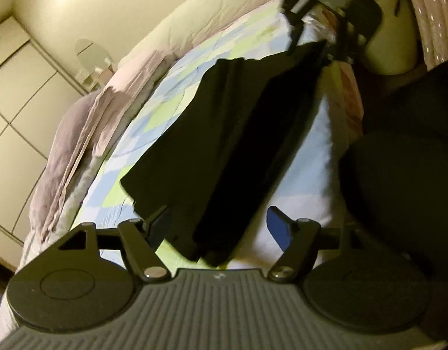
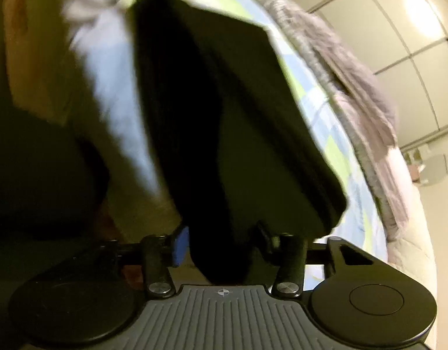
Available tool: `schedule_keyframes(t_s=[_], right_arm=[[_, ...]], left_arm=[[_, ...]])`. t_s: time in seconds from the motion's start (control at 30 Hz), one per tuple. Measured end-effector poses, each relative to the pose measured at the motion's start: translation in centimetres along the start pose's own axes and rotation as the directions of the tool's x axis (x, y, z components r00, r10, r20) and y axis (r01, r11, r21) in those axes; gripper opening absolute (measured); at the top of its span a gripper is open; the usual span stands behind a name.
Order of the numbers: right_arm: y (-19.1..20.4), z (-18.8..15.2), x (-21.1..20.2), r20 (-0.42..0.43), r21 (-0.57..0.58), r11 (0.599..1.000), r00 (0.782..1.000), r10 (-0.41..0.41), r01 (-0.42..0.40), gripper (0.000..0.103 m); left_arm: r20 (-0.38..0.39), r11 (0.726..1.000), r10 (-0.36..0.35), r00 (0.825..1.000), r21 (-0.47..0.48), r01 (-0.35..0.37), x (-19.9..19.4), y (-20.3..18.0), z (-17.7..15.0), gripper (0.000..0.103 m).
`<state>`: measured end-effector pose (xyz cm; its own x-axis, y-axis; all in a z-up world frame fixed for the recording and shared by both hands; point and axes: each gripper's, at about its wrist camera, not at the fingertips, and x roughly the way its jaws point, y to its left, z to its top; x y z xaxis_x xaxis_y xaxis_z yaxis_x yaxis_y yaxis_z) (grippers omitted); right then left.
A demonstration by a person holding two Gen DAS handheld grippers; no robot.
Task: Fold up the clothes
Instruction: 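Lift the trouser bundle with both grippers, holding it between them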
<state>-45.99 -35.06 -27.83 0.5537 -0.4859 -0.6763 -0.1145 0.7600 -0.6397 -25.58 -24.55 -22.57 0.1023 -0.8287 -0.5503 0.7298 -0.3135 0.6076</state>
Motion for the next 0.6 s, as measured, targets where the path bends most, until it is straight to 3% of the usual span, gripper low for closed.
schedule_keyframes(t_s=[0.13,0.3,0.33,0.37,0.43,0.53,0.6], right_arm=[[-1.0,-0.3,-0.2,0.013,0.0,1.0,1.0,0.001,-0.001,0.043],[1.1,-0.6,1.5,0.029,-0.1,0.995,0.999,-0.028,0.031,0.043],[1.2,-0.7,1.6,0.034,-0.105,0.994,0.999,-0.032,0.036,0.04],[0.6,-0.7,1.3,0.039,-0.08,0.996,0.999,-0.032,0.035,0.025],[-0.7,-0.6,0.0,0.073,-0.039,0.998,0.996,-0.052,0.055,0.022],[-2.2,-0.6,-1.0,0.091,-0.008,0.998,0.993,-0.069,0.07,0.022],[-2.1,-0.8,-0.6,0.085,-0.015,0.998,0.994,-0.063,0.065,0.022]], left_arm=[[-0.005,0.998,0.016,1.0,0.06,-0.016,2.4,-1.3,1.3,0.073],[-0.015,0.976,0.072,0.997,0.207,-0.067,5.1,-3.3,2.2,0.073],[-0.016,0.968,0.083,0.996,0.239,-0.077,5.5,-3.6,2.3,0.073],[-0.012,0.959,0.094,0.995,0.27,-0.087,5.8,-3.7,2.4,0.073],[-0.019,0.94,0.127,0.992,0.323,-0.114,6.3,-3.9,2.3,0.073],[-0.073,0.913,0.182,0.981,0.382,-0.141,7.6,-3.5,1.6,0.065],[-0.109,0.937,0.142,0.984,0.334,-0.098,8.0,-2.7,1.4,0.045]])
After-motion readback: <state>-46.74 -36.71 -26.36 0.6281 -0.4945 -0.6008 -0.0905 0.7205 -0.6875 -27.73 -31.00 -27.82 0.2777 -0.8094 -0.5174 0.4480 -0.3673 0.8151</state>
